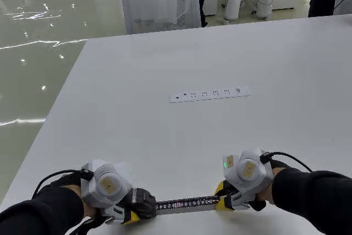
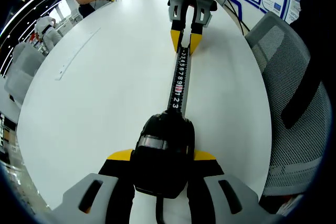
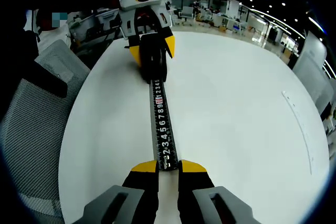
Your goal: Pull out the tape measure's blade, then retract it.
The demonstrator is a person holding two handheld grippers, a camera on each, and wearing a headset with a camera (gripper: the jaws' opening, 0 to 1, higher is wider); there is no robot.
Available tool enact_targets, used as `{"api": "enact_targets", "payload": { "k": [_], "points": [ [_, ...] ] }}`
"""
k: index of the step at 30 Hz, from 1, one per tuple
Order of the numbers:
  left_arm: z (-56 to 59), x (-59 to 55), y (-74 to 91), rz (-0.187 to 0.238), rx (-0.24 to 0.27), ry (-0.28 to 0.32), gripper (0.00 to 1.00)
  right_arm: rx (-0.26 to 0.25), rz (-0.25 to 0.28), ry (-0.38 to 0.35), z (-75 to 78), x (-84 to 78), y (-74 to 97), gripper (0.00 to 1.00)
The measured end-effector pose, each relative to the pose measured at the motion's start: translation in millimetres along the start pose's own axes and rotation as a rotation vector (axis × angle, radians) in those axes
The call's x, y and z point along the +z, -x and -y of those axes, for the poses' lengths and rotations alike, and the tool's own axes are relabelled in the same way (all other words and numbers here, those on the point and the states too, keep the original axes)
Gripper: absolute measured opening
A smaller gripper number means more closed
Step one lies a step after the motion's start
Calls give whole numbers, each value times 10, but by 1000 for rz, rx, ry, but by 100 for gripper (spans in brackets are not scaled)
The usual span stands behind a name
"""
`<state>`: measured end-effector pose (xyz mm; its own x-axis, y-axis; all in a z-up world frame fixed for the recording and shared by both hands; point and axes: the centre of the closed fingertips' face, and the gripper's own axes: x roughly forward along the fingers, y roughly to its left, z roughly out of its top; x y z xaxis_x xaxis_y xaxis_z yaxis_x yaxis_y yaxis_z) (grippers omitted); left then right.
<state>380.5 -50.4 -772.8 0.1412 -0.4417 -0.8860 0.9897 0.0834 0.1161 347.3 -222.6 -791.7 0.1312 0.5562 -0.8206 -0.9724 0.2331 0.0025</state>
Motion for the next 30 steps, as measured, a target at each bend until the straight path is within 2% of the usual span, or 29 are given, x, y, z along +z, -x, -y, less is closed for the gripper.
{"api": "enact_targets", "payload": {
  "k": [30],
  "points": [
    [7,1,1,-1,4,-1,33,-13,-17,-13,9,-178,132,9]
  ]
}}
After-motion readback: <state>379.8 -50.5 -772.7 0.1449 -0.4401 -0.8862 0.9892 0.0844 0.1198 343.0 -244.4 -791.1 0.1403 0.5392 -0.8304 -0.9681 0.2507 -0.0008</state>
